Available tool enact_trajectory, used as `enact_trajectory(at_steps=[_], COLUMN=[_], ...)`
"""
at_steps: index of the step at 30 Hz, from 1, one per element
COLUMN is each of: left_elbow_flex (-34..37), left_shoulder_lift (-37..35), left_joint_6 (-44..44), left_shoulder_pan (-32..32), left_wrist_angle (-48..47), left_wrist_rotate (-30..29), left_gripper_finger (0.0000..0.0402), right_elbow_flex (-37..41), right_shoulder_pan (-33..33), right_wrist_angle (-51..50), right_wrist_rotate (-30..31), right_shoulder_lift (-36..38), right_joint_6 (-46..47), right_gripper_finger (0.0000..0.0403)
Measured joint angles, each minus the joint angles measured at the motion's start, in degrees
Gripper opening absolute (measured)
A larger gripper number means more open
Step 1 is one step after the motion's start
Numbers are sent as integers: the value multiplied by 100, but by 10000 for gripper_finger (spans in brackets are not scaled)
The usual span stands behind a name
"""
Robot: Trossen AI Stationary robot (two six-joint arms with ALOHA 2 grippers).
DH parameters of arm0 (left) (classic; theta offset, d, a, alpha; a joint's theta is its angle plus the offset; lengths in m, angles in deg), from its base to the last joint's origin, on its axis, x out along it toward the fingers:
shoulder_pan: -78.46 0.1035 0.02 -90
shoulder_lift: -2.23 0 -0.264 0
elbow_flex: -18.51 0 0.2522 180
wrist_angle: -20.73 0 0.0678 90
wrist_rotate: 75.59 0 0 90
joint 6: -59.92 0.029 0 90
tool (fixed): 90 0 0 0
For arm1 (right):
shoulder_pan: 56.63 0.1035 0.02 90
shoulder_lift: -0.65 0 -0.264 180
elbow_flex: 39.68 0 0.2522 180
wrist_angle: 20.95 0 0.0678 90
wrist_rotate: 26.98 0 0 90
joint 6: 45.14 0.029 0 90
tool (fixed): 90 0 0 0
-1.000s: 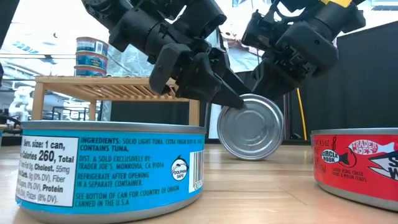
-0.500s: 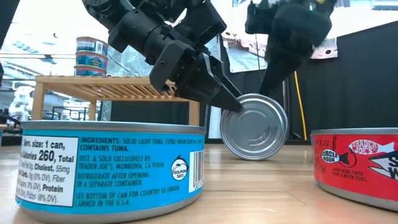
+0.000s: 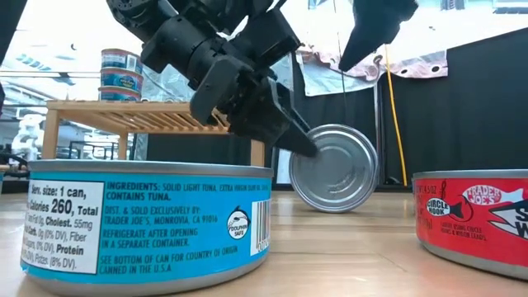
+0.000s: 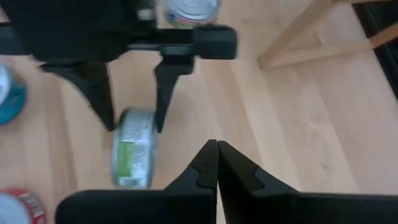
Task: Stack canned seafood by type on shelf
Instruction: Put the center green can on the shelf
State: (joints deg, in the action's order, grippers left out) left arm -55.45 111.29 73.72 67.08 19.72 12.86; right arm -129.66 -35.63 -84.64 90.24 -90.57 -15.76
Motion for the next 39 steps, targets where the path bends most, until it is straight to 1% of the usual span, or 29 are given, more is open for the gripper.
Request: enact_trajectory(at_steps=[6,10,14,16,19,21,24,27,29,32,33,36,39], left_elbow_flex=[-2,-1,0,0,1,-1,0,0,-4,-2,-2,-2,-4], left_shoulder_lift=[64,63,63,43,-203,-468,-915,-1467,-1813,-2289,-2441,-2847,-3101], left_joint_6=[18,16,44,42,77,167,246,469,605,797,901,1372,1818], left_shoulder_pan=[0,0,-2,-17,-133,-294,-567,-851,-1033,-1286,-1365,-1540,-1535], left_wrist_angle=[69,200,303,226,-28,-293,-707,-895,-1030,-1424,-1510,-1866,-2327], left_wrist_rotate=[0,-3,-3,-5,-55,-99,-356,-839,-1287,-2089,-2422,-3718,-4931], left_gripper_finger=[178,157,156,156,157,157,157,157,157,157,157,157,157], right_elbow_flex=[-12,-12,-12,-12,-12,-12,-12,-12,-12,-12,-12,-12,-12], right_shoulder_pan=[93,91,95,145,311,515,848,1128,1263,1339,1341,1341,1341], right_wrist_angle=[-35,-40,-66,-195,-669,-1060,-1377,-1456,-1463,-1462,-1461,-1464,-1464], right_wrist_rotate=[-2,-1,-39,-198,-322,-187,370,1071,1480,1825,1876,1893,1897], right_shoulder_lift=[0,0,0,46,222,397,640,816,864,866,866,865,863], right_joint_6=[-31,-88,-128,-74,353,770,1222,1330,1331,1275,1246,1207,1155], right_gripper_finger=[0,0,0,0,0,0,0,0,0,0,0,0,0])
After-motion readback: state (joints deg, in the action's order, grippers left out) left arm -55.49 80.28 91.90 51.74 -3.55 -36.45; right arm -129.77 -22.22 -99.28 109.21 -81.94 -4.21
